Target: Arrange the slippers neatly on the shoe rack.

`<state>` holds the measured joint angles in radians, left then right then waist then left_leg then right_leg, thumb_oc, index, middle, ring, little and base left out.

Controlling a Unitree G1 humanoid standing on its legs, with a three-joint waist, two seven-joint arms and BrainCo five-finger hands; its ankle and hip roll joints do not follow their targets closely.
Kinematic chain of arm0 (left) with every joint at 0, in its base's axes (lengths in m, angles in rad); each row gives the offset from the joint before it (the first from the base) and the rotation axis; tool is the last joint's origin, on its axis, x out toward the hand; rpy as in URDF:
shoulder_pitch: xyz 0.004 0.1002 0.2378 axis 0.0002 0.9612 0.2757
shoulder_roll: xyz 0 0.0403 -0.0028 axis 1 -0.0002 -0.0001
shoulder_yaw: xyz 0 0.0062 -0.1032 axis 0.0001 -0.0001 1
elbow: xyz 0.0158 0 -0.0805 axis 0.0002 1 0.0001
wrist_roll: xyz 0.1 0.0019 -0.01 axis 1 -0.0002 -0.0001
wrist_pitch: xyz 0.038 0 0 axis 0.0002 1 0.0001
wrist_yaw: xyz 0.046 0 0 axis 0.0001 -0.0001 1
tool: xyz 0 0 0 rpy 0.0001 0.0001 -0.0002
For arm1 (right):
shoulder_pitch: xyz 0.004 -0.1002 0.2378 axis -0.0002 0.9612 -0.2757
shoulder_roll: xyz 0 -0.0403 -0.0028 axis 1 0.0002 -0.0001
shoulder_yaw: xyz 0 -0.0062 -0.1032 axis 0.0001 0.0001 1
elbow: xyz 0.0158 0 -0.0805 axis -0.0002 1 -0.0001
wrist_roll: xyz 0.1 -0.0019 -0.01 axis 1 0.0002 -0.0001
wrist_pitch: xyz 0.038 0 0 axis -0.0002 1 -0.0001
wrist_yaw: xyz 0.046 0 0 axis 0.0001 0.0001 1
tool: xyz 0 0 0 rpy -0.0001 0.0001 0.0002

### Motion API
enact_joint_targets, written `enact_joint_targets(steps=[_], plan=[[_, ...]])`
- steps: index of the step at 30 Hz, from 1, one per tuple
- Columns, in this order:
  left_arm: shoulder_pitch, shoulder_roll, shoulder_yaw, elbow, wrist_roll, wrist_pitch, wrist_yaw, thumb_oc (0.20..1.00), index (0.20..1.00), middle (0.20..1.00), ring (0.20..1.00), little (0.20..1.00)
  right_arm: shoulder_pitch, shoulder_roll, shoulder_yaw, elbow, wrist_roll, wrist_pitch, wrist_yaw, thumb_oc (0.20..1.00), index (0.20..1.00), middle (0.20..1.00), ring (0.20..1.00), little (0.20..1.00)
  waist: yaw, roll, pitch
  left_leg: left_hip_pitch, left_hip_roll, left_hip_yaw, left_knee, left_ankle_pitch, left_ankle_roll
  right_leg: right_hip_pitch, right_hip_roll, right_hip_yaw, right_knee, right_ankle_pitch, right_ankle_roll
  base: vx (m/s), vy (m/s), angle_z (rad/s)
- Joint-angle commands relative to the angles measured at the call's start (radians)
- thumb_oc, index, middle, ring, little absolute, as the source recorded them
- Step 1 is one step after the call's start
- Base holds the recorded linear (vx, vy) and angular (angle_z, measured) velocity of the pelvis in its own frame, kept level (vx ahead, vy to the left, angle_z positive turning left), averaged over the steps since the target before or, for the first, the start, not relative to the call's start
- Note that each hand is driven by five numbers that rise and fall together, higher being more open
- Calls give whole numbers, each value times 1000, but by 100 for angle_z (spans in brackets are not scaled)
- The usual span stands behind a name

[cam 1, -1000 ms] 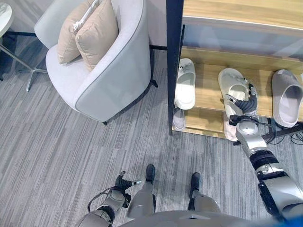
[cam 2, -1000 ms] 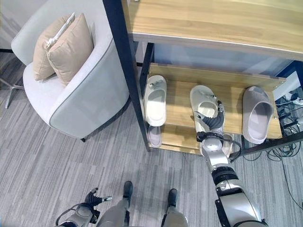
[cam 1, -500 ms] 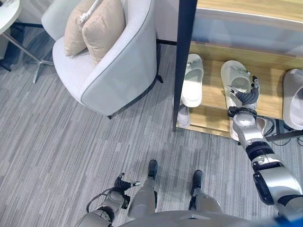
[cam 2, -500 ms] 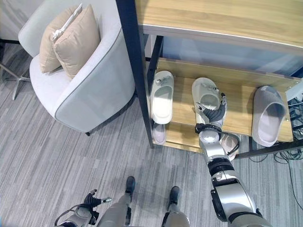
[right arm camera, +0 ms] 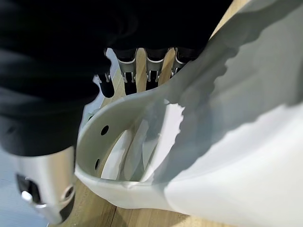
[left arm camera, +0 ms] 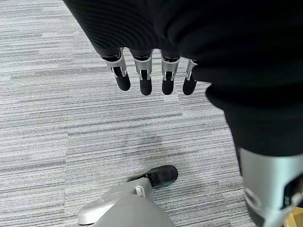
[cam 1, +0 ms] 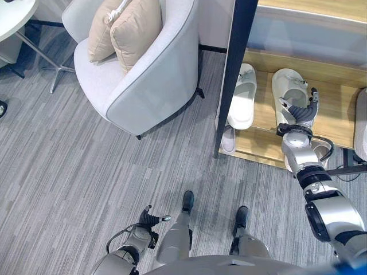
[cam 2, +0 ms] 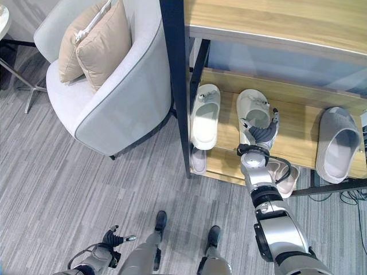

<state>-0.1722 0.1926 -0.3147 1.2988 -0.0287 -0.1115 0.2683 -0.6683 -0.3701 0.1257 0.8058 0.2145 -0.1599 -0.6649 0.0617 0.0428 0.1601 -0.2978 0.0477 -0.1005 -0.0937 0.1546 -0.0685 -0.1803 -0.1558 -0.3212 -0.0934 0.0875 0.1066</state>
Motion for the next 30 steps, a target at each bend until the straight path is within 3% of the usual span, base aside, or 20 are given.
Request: enact_joint_targets(steps=[1,18,24,30], plan=[[-84,2,-58,65,0,5,14,1000,1000,1000,1000,1000,-36,97,48,-6,23,-15,41,1000,1000,1000,1000,1000,45,-21,18,21,-30,0,6,-121,-12,35,-93,-16,6,-33,77,12,31,4],[-99,-10,-64,75,38,19,2,1000,1000,1000,1000,1000,29,168,58,-70,-3,-9,52,1000,1000,1000,1000,1000,35,-29,-2,46,-53,0,6,-139,4,61,-121,-28,6,-22,89,5,46,6],[-88,-28,-66,78,32,19,-13,1000,1000,1000,1000,1000,35,155,13,-47,-64,5,-22,1000,1000,1000,1000,1000,24,-26,-14,45,-57,2,6,-142,8,59,-125,-20,6,-21,89,4,6,1],[-59,-27,-40,89,51,18,-30,1000,1000,1000,1000,1000,92,131,-44,-149,-113,-18,-61,1000,1000,1000,1000,1000,12,-21,-36,60,-54,15,6,-153,11,61,-125,-7,6,-28,90,16,-11,1]])
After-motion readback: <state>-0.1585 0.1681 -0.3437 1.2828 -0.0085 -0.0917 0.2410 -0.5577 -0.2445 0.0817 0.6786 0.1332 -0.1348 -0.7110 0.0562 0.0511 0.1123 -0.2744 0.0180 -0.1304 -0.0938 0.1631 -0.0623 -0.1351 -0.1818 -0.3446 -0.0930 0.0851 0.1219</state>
